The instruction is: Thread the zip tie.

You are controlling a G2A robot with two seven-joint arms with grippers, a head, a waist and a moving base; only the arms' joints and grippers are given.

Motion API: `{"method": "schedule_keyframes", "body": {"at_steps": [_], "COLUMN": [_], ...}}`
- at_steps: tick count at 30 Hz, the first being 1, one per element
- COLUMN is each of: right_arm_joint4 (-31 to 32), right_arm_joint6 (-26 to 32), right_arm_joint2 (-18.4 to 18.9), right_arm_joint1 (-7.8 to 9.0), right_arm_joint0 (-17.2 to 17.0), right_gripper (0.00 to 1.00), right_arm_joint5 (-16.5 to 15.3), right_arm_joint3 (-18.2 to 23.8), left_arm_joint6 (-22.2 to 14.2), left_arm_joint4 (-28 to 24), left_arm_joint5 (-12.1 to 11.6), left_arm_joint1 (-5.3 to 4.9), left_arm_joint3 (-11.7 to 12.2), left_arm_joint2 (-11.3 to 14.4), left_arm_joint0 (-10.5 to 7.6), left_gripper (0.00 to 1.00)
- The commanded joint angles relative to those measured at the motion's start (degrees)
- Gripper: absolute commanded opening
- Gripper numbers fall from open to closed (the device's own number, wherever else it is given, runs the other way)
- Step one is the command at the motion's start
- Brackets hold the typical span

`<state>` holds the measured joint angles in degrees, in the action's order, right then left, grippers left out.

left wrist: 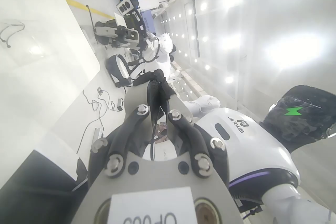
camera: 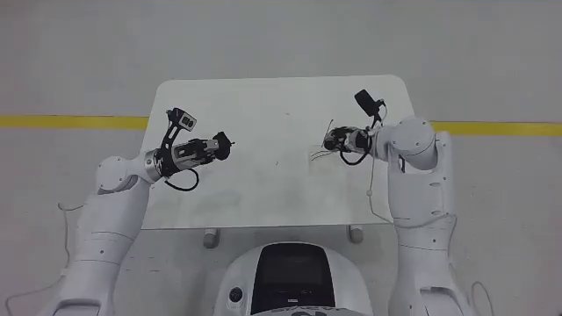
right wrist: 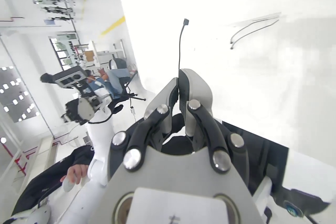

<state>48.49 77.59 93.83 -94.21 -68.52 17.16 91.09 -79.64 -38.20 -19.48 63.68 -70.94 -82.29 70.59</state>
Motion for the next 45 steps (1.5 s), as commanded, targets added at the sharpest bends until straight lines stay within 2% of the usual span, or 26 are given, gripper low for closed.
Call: {"method": "schedule_keyframes", "body": {"at_steps": [1,7,9,11,13,14,17,21,24,27,41,45], "right_arm_joint4": [-0.1,-0.1,1.0,-3.9,-3.7,-5.3,-6.4,-8.3,-8.6,-8.8,-8.8,-6.4], "right_arm_joint6": [-0.1,-0.1,-4.3,-6.8,-11.3,-13.1,-18.9,-25.0,-29.2,-32.3,-32.3,-35.8], "right_arm_joint2": [0.0,0.0,-0.3,0.2,-0.5,-0.6,-2.2,-3.9,-5.5,-6.3,-6.3,-9.9], "right_arm_joint1": [0.01,0.01,0.17,0.07,0.17,0.09,0.14,0.31,0.54,0.8,0.8,1.11], "right_arm_joint0": [-0.1,-0.1,-1.3,-4.1,-8.4,-10.4,-16.6,-22.5,-25.3,-26.4,-26.4,-27.0], "right_gripper": [0.0,0.0,0.0,0.0,0.0,0.0,0.0,0.0,0.0,0.0,0.0,0.0], "right_arm_joint5": [0.0,0.0,-0.6,0.4,-0.8,-0.5,-2.6,-6.0,-9.2,-12.7,-12.7,-15.9], "right_arm_joint3": [0.1,0.1,1.1,5.3,10.7,12.9,18.6,24.0,25.9,26.4,26.4,27.1], "left_arm_joint6": [0.0,0.0,0.0,0.0,0.0,0.0,0.0,0.0,0.0,0.0,0.0,0.0], "left_arm_joint4": [0.0,0.0,0.0,0.0,0.0,0.0,0.0,0.0,0.0,0.0,0.0,0.0], "left_arm_joint5": [0.0,0.0,0.0,0.0,0.0,0.0,0.0,0.0,0.0,0.0,0.0,0.0], "left_arm_joint1": [0.0,0.0,0.0,0.0,0.0,0.0,0.0,0.0,0.0,0.0,0.0,0.0], "left_arm_joint3": [0.0,0.0,0.0,0.0,0.0,0.0,0.0,0.0,0.0,0.0,0.0,0.0], "left_arm_joint2": [0.0,0.0,0.0,0.0,0.0,0.0,0.0,0.0,0.0,0.0,0.0,0.0], "left_arm_joint0": [0.0,0.0,0.0,0.0,0.0,0.0,0.0,0.0,0.0,0.0,0.0,0.0], "left_gripper": [0.0,0.0,0.0,0.0,0.0,0.0,0.0,0.0,0.0,0.0,0.0,0.0]}}
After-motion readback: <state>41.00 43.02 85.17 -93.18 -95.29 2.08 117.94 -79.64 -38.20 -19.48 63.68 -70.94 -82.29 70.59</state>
